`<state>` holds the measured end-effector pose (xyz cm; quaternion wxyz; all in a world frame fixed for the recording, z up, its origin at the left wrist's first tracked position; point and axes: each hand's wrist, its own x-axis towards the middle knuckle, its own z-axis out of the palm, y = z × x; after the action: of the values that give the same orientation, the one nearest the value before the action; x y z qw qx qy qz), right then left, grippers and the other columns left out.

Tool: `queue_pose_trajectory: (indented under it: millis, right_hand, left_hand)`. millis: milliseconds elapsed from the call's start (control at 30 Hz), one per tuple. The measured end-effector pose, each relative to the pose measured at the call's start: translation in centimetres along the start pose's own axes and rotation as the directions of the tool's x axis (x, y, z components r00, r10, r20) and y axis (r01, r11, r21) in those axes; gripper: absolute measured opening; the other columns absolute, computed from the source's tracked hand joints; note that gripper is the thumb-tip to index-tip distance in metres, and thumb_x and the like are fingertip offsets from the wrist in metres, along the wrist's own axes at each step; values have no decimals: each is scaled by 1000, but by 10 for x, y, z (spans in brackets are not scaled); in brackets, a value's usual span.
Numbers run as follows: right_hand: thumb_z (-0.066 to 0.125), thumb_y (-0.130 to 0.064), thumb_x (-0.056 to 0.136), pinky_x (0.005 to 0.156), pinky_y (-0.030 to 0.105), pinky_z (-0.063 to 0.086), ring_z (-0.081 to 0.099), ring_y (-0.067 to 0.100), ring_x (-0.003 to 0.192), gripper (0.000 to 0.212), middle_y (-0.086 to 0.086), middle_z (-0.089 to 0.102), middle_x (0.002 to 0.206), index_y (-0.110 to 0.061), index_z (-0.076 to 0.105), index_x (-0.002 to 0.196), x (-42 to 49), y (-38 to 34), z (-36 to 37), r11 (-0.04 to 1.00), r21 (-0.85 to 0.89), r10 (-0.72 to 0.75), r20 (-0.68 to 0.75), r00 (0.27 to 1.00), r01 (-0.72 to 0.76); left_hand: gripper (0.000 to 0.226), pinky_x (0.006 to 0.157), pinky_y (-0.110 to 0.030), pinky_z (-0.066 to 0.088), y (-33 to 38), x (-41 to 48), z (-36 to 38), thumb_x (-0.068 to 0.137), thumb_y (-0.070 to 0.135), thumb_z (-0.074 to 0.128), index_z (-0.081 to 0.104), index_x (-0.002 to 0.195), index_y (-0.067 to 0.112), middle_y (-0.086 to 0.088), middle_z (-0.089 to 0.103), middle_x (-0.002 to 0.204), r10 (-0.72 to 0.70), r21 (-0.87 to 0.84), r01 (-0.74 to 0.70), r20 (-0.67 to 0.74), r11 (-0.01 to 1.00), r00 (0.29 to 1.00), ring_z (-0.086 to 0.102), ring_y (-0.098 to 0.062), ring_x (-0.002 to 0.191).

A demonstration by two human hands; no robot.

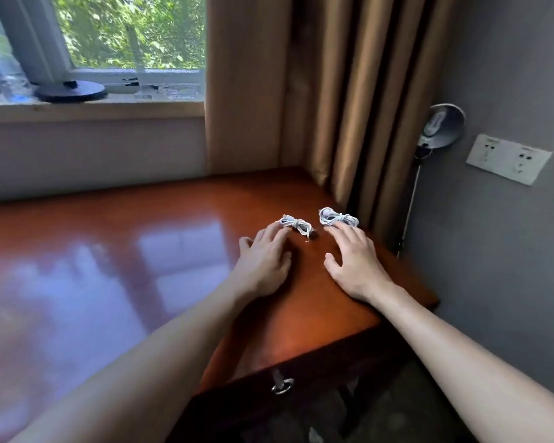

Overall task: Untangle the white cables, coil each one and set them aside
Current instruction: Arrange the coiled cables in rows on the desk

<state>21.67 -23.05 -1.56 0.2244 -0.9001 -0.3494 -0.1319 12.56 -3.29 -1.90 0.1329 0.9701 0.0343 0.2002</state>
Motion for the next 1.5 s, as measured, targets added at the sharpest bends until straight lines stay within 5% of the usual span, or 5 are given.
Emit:
queue_pose_trajectory:
  millis: [367,600,800,1300,1500]
  right_hand:
    - [47,-48,94,126,44,-1,0,19,156,83,4,8,169,-23,7,162,20,7,15,987,-113,114,28,993,-110]
    - [53,-44,88,121,44,19,34,25,129,77,2,43,129,-15,31,156,15,4,13,983,-170,44,-181,983,-75]
    - [59,-33,88,118,43,26,35,26,138,51,8,45,144,-12,59,135,17,7,17,984,-167,28,-218,976,-65]
    - [54,-37,96,114,47,20,39,29,121,31,5,45,123,-19,66,118,0,-9,5,951,-286,83,-130,988,-117]
    - [55,-51,97,123,54,0,19,32,150,42,13,35,156,-19,66,120,-31,-19,-13,932,-358,-56,2,998,53]
  left_hand:
    - [64,117,-42,7,1,45,22,99,30,41,20,159,21,0,28,162,28,14,-28,42,1000,999,10,-19,153]
    - [44,105,-45,25,2,37,20,88,25,36,55,128,21,0,45,120,-17,56,21,-69,998,997,42,-20,122]
    - [31,90,-43,33,0,33,22,91,32,36,61,107,22,1,50,108,-33,116,50,-145,992,989,47,-23,107]
    - [26,86,-39,25,5,-26,-5,98,18,44,60,118,23,4,55,114,-104,128,116,-93,985,990,44,-24,114]
    - [38,86,-37,23,10,-65,-29,95,12,47,57,128,28,5,52,115,-38,176,40,-10,984,999,43,-22,114]
